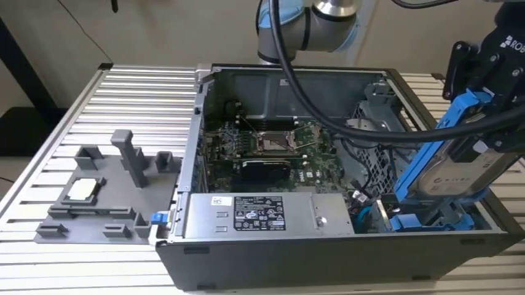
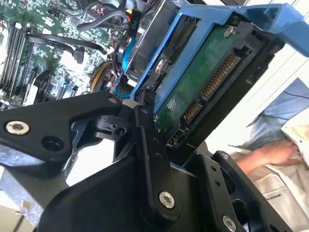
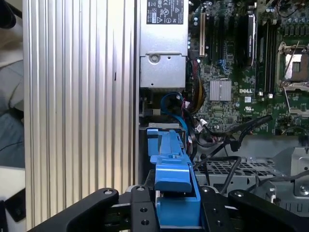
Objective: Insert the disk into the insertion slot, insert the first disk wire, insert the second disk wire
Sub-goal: 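Insert the disk into the insertion slot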
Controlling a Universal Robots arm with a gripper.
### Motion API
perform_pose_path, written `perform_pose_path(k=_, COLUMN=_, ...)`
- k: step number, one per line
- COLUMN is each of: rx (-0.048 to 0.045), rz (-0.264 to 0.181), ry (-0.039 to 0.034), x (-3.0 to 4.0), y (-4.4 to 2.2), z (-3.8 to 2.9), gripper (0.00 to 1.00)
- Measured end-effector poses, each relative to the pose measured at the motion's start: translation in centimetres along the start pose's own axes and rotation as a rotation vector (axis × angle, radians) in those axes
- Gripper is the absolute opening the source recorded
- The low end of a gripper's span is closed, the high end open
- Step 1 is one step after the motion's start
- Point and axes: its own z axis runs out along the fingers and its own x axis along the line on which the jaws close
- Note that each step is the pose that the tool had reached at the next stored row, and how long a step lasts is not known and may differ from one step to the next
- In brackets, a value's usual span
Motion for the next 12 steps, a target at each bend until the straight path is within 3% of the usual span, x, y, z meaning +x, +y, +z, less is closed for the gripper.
perform_pose_path(k=12, rx=-0.0007, rz=0.0, ry=-0.0001, x=-0.06, y=-0.01, z=1.04, gripper=0.33)
